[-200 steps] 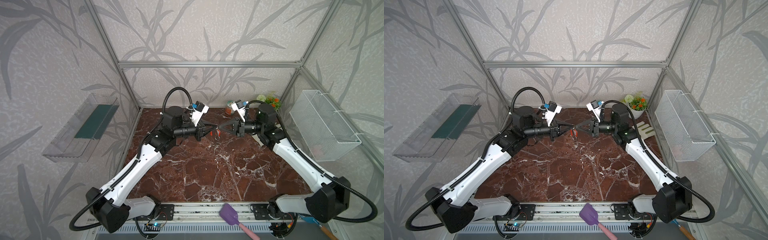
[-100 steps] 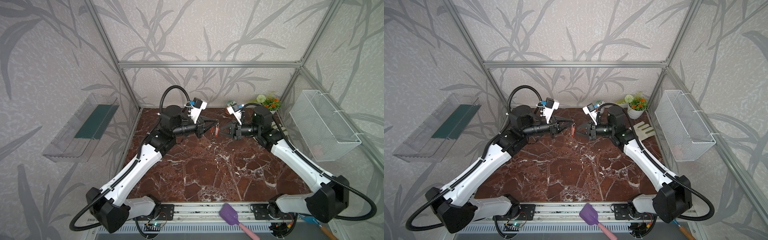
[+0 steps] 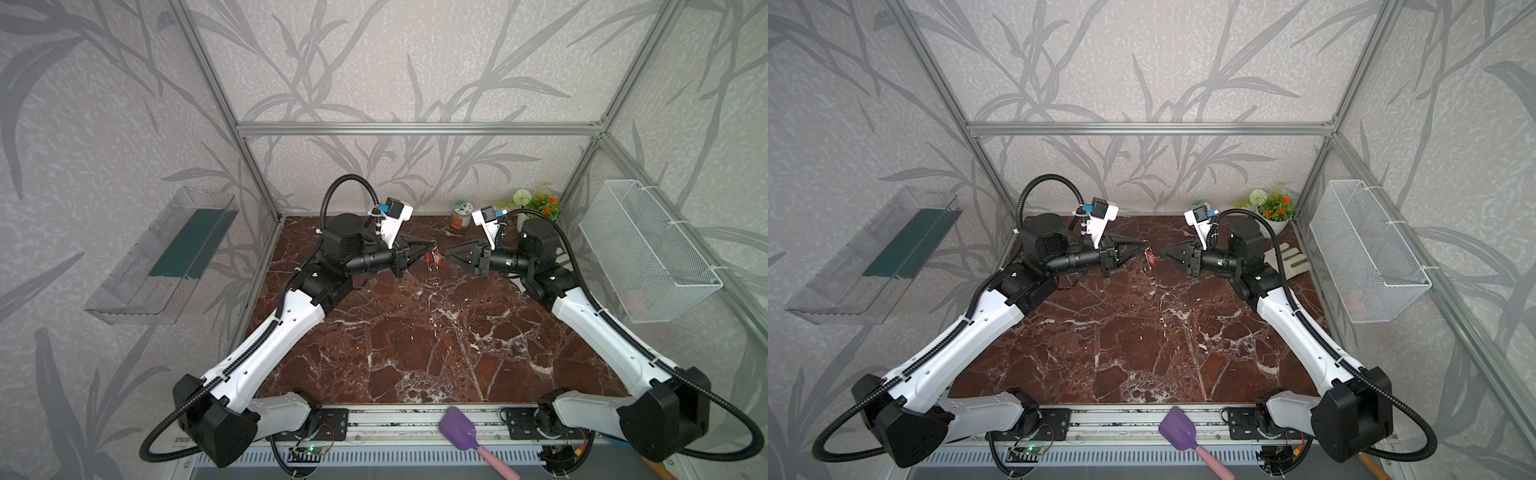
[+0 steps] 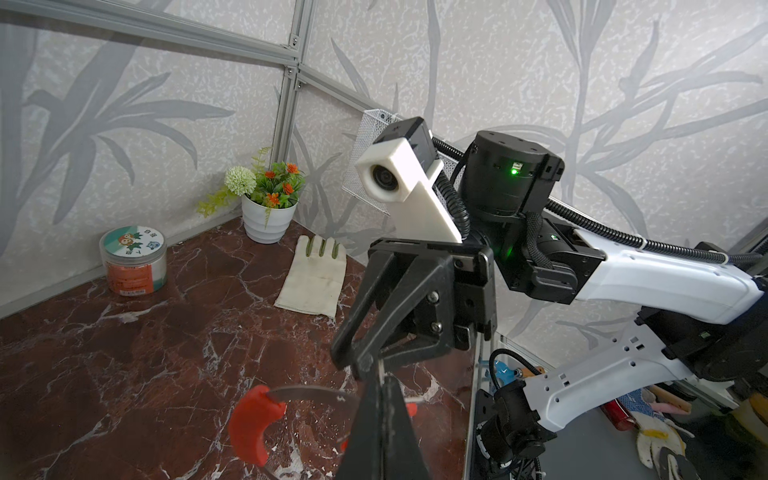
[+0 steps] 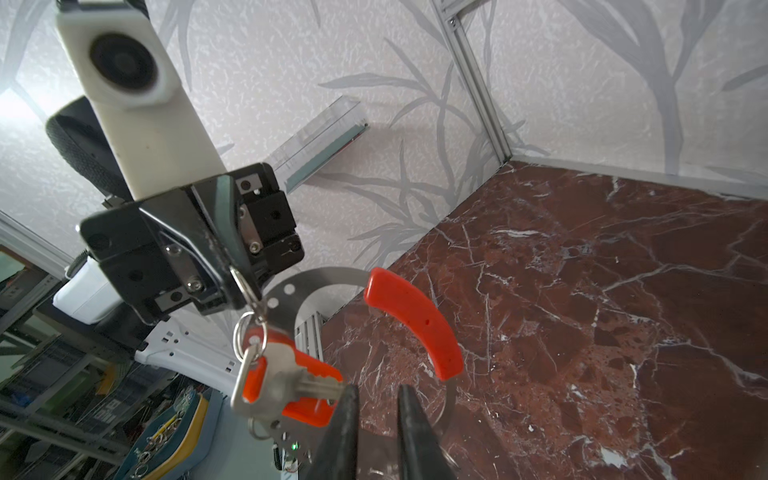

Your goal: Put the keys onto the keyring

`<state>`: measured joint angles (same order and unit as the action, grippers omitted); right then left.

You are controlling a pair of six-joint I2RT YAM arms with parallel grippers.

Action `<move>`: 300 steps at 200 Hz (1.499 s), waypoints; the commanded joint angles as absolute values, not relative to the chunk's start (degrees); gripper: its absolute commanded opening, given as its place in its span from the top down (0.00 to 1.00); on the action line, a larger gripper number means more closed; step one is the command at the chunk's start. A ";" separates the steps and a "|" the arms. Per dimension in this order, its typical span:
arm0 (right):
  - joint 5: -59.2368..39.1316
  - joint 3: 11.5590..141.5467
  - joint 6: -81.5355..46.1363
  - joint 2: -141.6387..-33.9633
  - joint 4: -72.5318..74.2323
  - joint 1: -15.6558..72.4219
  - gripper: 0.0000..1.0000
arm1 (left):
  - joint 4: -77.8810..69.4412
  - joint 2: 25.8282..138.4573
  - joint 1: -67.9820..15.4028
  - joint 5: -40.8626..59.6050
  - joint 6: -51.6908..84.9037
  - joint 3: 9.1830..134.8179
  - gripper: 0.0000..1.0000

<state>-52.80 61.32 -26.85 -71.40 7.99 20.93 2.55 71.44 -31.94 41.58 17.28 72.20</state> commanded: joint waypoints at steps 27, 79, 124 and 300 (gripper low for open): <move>-51.31 61.66 -30.86 -70.34 19.50 22.71 0.74 | -0.45 70.62 -32.17 42.05 18.87 72.42 1.00; -52.02 64.27 -31.62 -72.40 20.99 24.58 0.73 | 0.00 70.33 -32.34 42.19 18.98 72.42 1.00; -53.13 65.42 -31.22 -73.43 20.31 26.03 0.74 | 0.40 70.19 -32.33 42.45 18.82 72.68 1.00; -58.92 78.02 -0.11 -74.74 -21.67 26.25 1.00 | 18.69 70.96 -31.80 45.68 9.17 77.08 0.76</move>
<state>-55.83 72.73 -12.40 -73.73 -6.13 26.20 11.77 71.44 -32.14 43.07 14.11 74.22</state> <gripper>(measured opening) 0.046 0.239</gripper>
